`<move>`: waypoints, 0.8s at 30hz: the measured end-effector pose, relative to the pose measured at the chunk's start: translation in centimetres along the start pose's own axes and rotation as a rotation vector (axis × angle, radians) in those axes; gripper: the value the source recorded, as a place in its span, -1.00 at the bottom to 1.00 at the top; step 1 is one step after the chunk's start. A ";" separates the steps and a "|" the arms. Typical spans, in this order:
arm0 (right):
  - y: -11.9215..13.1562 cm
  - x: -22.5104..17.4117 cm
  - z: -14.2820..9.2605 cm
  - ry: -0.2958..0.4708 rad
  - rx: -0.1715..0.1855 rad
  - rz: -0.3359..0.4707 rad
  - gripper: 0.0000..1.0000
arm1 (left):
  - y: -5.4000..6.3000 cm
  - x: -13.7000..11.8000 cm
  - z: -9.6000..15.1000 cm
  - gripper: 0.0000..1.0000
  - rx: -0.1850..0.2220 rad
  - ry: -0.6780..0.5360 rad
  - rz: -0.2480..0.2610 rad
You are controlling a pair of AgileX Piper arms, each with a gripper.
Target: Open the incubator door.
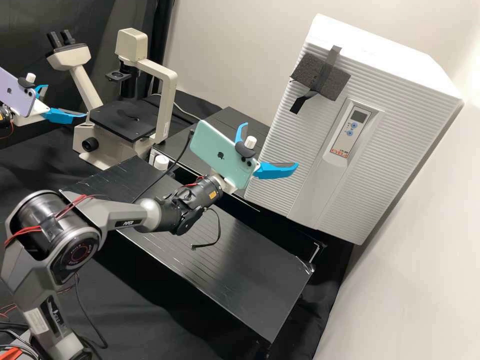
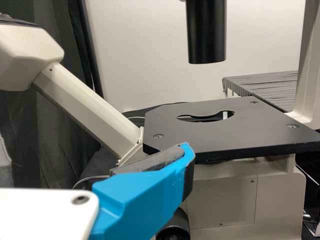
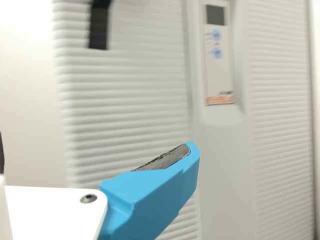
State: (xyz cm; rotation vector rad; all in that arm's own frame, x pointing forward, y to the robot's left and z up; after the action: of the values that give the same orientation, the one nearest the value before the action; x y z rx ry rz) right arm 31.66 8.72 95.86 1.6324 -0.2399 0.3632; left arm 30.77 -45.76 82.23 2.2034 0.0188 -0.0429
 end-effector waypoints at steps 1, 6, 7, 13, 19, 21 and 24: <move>0.2 0.2 0.0 -0.010 0.001 0.007 1.00 | 0.0 0.0 0.0 1.00 0.000 0.000 0.000; 0.8 1.4 -0.3 -0.039 0.008 0.025 1.00 | 0.0 0.0 0.0 1.00 0.000 0.000 0.000; 0.9 1.6 -0.4 -0.039 0.006 0.028 1.00 | 0.0 0.0 0.0 1.00 0.000 0.000 0.000; 1.4 2.2 -0.8 -0.039 -0.001 0.040 1.00 | 0.0 0.0 0.0 1.00 0.000 0.000 0.000; 1.5 2.6 -1.0 -0.032 -0.001 0.046 1.00 | 0.0 0.0 0.0 1.00 0.000 0.000 0.000; 1.3 2.7 -0.8 -0.037 -0.001 0.042 1.00 | 0.0 0.0 0.0 1.00 0.000 0.000 0.000; 1.1 2.8 -0.5 -0.050 -0.001 0.029 1.00 | 0.0 0.0 0.0 1.00 0.000 0.000 0.000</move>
State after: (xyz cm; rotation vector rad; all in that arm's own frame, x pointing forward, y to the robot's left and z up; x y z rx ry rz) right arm 33.76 9.30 97.92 1.6394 -0.3015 0.3445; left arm 30.77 -45.76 82.23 2.2034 0.0188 -0.0429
